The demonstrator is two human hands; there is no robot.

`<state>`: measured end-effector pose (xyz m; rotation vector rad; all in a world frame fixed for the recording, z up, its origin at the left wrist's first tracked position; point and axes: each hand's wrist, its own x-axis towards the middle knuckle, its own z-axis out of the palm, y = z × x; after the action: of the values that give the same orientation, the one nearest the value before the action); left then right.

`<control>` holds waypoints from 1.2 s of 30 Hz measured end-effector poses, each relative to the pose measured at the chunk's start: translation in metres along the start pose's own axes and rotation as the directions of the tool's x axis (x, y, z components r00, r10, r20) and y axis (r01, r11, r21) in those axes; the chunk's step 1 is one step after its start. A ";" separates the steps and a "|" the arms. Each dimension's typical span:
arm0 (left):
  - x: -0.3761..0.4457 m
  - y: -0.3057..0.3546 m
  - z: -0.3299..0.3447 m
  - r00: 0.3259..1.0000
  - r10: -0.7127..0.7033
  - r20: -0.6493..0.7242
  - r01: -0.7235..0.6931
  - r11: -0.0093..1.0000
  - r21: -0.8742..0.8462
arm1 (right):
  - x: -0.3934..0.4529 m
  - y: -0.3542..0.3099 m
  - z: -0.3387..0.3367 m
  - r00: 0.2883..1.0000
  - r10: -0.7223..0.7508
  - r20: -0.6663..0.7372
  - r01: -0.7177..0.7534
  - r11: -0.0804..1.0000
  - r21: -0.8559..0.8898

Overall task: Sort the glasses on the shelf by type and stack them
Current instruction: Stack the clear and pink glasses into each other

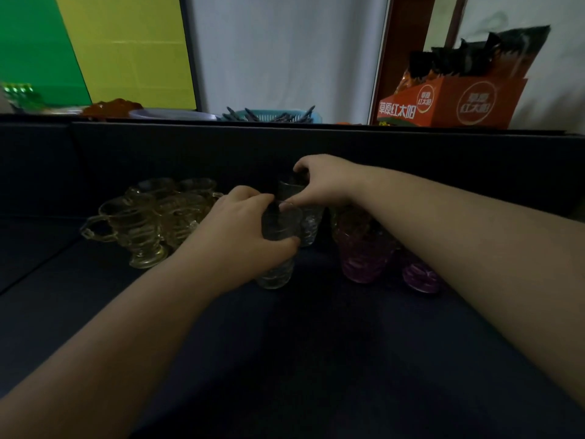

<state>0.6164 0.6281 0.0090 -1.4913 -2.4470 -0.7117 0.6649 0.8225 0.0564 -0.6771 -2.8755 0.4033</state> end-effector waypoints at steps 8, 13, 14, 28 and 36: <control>-0.001 0.008 -0.002 0.999 -0.002 0.034 -0.001 0.997 0.080 | -0.023 0.003 -0.015 1.000 -0.002 0.031 0.003 0.999 -0.044; -0.001 0.027 -0.009 0.997 0.064 -0.049 -0.055 0.985 0.164 | -0.075 0.030 -0.052 0.998 0.026 -0.061 -0.033 0.994 -0.105; -0.001 0.035 -0.010 0.993 0.101 -0.061 -0.090 0.982 0.166 | -0.087 0.038 -0.059 0.997 0.035 -0.062 -0.042 0.991 -0.126; 0.036 0.111 0.046 0.921 0.299 0.250 -0.348 0.920 0.180 | -0.183 0.098 -0.049 0.995 0.090 0.047 -0.067 0.929 -0.364; 0.031 0.107 0.050 0.916 0.318 0.244 -0.358 0.924 0.138 | -0.172 0.108 -0.028 0.996 0.023 0.080 0.009 0.924 -0.383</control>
<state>0.6997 0.7172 0.0103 -1.9365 -2.2281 -0.2624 0.8677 0.8429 0.0353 -0.7420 -3.0626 -0.1451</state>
